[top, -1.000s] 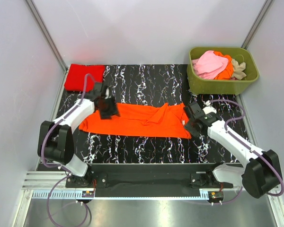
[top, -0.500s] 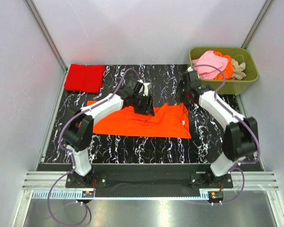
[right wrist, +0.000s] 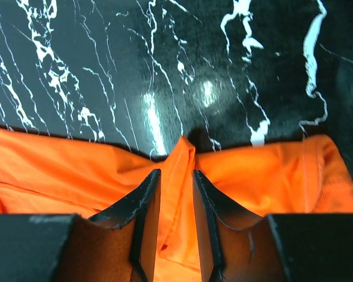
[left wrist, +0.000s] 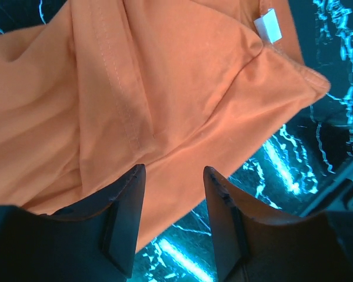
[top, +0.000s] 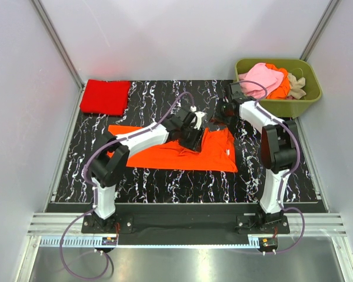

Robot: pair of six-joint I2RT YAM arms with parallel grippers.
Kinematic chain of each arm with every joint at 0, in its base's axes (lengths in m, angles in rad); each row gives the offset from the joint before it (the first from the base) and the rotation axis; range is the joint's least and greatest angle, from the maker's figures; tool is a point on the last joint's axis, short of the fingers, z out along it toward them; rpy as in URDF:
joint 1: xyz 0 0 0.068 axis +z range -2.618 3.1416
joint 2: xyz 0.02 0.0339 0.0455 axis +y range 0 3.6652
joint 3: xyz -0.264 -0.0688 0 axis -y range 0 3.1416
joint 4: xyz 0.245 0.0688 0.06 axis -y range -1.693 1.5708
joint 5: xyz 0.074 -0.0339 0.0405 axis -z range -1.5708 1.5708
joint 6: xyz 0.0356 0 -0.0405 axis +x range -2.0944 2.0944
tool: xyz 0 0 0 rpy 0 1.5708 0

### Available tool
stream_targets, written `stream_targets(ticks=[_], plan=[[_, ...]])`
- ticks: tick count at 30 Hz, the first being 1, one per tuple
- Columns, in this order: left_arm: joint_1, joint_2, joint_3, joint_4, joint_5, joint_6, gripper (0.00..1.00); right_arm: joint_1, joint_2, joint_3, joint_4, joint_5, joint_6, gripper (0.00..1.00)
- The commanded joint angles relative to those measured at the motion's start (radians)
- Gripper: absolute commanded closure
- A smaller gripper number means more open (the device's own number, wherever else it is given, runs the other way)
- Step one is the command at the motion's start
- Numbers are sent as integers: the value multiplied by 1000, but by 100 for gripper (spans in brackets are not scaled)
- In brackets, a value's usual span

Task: Fold and stack the t-shirts
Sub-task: Fold the tshirt

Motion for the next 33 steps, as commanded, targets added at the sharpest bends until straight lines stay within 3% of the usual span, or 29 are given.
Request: stream_targets(ticks=[1, 10, 16, 22, 33], plan=[[-8, 28, 52, 28, -81, 52, 51, 2, 37, 79, 2, -35, -8, 65], [-37, 81, 84, 21, -161, 80, 50, 2, 98, 96, -3, -22, 15, 65], [-62, 93, 112, 19, -149, 109, 52, 2, 95, 82, -1, -19, 18, 65], [-62, 108, 115, 8, -198, 112, 62, 2, 89, 77, 0, -41, 21, 66], [-64, 128, 121, -2, -225, 109, 62, 4, 100, 67, 5, -50, 49, 65]])
